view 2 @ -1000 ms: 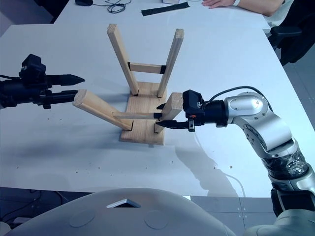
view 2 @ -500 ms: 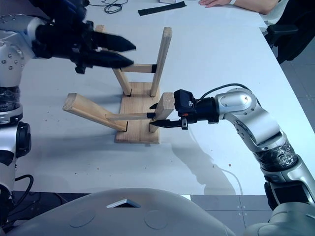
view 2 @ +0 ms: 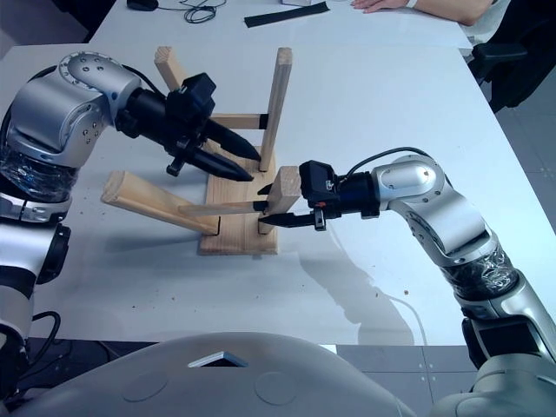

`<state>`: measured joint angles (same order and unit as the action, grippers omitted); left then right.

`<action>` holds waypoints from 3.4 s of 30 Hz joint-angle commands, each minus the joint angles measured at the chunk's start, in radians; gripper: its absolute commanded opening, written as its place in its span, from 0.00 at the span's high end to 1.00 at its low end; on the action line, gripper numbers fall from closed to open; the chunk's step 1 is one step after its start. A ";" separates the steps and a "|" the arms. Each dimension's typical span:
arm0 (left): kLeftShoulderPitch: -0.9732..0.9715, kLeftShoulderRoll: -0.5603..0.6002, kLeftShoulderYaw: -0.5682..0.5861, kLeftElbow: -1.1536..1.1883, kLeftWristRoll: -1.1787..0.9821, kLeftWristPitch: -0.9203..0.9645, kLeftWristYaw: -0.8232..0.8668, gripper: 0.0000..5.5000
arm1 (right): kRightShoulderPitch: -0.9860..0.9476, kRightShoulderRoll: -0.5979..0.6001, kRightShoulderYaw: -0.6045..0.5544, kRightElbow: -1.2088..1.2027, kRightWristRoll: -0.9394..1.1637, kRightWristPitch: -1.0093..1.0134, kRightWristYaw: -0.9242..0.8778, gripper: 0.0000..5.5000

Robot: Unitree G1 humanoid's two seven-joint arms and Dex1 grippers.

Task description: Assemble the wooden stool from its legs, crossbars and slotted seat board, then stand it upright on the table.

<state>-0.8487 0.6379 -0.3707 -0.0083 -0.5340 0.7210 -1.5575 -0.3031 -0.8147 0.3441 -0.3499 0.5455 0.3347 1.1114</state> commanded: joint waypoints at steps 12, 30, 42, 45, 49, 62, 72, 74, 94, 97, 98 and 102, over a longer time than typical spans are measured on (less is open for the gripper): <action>0.101 0.043 -0.062 -0.041 0.081 -0.070 -0.023 0.66 | 0.084 -0.032 0.133 0.042 -0.136 0.062 0.028 0.63; 0.219 -0.005 -0.168 0.074 0.165 -0.064 0.047 0.66 | 0.061 -0.041 0.179 0.050 -0.180 0.030 0.052 0.63; 0.057 -0.061 0.337 -0.130 -0.290 0.273 0.264 0.66 | 0.069 -0.061 0.171 0.065 -0.179 0.004 0.049 0.63; 0.030 -0.020 0.428 -0.123 -0.306 0.267 0.331 0.66 | 0.079 -0.068 0.164 0.062 -0.176 0.003 0.044 0.63; 0.043 0.063 0.519 -0.075 -0.247 0.223 0.417 0.66 | 0.091 -0.075 0.162 0.061 -0.180 0.001 0.038 0.63; 0.762 0.199 0.677 -0.264 0.015 -0.016 0.579 0.60 | 0.187 -0.129 0.065 0.001 -0.110 0.026 -0.046 0.63; 0.806 0.117 0.602 -0.331 0.027 -0.058 0.685 0.60 | 0.132 -0.085 0.189 0.134 -0.231 0.035 -0.054 0.63; 0.805 0.113 0.594 -0.335 0.025 -0.058 0.692 0.60 | 0.117 -0.079 0.195 0.148 -0.231 0.036 -0.054 0.63; 1.235 -0.180 0.673 -0.629 0.096 -0.104 1.116 0.60 | 0.471 0.241 -0.334 -0.188 -0.203 0.267 -0.758 0.43; 1.322 -0.268 0.642 -0.683 0.148 -0.169 1.196 0.63 | 0.578 0.379 -0.278 -0.291 -0.292 0.265 -0.944 0.51; 1.334 -0.296 0.632 -0.693 0.168 -0.199 1.221 0.65 | 0.596 0.422 -0.255 -0.308 -0.315 0.262 -0.989 0.54; 1.340 -0.322 0.556 -0.693 0.341 -0.324 1.309 0.71 | 0.616 0.493 -0.208 -0.328 -0.405 0.261 -1.077 0.60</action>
<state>0.4946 0.3219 0.2275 -0.6989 -0.2875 0.4571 -0.2990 0.3081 -0.3456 0.1273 -0.6592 0.1821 0.5895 0.0749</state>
